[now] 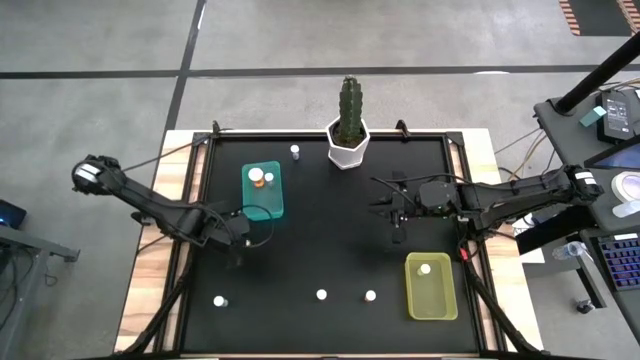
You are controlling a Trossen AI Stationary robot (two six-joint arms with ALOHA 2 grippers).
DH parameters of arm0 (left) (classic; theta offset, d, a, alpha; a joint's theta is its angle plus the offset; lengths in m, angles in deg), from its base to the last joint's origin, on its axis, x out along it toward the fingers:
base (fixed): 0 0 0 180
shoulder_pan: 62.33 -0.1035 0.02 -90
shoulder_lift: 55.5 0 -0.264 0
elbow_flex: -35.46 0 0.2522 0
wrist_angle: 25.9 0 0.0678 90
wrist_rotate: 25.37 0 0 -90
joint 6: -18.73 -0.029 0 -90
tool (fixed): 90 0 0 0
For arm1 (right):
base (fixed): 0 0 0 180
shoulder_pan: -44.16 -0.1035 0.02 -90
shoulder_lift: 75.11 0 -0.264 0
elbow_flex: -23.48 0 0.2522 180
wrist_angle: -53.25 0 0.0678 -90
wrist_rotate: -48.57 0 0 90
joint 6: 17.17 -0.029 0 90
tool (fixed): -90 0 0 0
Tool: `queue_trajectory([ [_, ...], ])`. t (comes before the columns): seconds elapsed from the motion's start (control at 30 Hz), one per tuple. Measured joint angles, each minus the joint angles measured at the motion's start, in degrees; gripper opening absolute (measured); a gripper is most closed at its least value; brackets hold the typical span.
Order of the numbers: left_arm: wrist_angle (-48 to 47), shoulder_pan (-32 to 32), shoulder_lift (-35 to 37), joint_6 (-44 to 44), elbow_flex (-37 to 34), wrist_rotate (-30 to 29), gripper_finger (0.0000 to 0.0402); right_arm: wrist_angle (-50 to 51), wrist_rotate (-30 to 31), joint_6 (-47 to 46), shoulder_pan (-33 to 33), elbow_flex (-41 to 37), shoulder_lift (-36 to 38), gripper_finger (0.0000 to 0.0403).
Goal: Pick and place medicine bottles into bin by pill shape (circle, oval)
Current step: Put the yellow tablet bottle into the yellow bin
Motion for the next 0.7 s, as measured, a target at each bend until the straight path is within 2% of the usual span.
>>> queue_trajectory([
  [0.17,7.5,-0.3,-2.4,-7.9,6.1,-4.9,0.01,0.0,0.0,-1.3,0.0,-0.4,-0.2,0.0063],
  [0.4,23.7,-3.1,-8.7,-26.4,10.2,-5.8,0.01,-0.1,-0.1,-9.2,-0.1,-0.5,-1.7,0.007],
  [0.7,40.1,-8.3,-16.0,-41.3,11.1,-5.8,0.01,-2.3,-0.6,-13.0,-2.9,0.1,-5.4,0.0156],
])
